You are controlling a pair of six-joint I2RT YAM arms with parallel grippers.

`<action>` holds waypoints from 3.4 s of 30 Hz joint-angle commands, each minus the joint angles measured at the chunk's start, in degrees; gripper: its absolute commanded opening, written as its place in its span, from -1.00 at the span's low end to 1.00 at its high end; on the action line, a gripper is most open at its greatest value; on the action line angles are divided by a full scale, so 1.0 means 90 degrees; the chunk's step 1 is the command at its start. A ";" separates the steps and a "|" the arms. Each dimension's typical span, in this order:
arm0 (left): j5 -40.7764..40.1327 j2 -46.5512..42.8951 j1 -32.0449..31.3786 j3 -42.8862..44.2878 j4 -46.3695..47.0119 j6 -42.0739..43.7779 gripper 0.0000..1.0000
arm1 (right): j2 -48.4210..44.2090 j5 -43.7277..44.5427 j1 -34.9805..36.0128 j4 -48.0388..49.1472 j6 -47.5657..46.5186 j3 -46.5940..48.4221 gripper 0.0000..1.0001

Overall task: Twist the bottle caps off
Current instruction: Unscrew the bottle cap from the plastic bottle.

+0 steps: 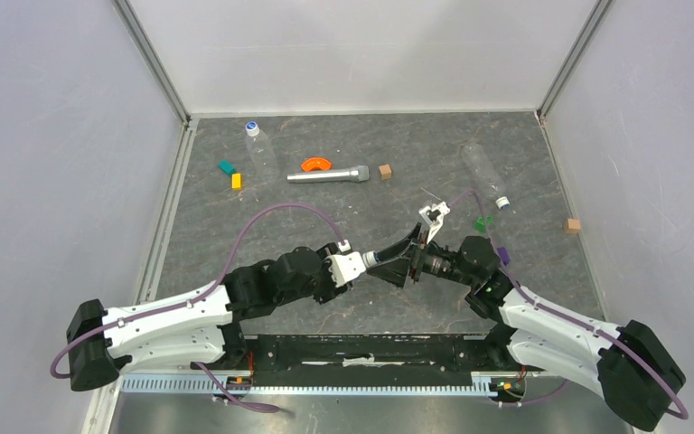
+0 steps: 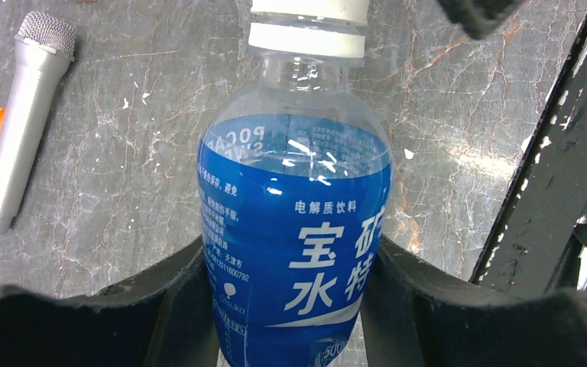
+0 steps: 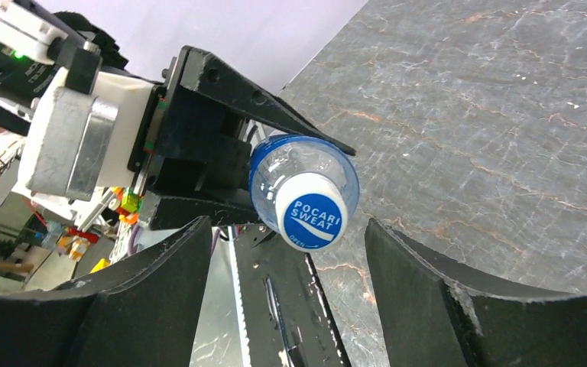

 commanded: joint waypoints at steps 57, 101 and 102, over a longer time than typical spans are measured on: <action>0.0579 0.0045 0.0009 0.0523 -0.0503 -0.0004 -0.90 | -0.0985 -0.0871 -0.0070 0.1026 -0.2746 -0.1075 0.76; 0.0828 0.0046 0.0009 0.0401 0.0018 0.0033 -0.90 | -0.0514 -0.1954 -0.0082 0.0053 -0.6260 -0.0328 -0.48; 0.0831 0.0004 0.0009 0.0384 0.0034 0.0025 -0.90 | -0.0530 -0.1951 -0.0085 -0.0031 -0.6531 -0.0333 -0.43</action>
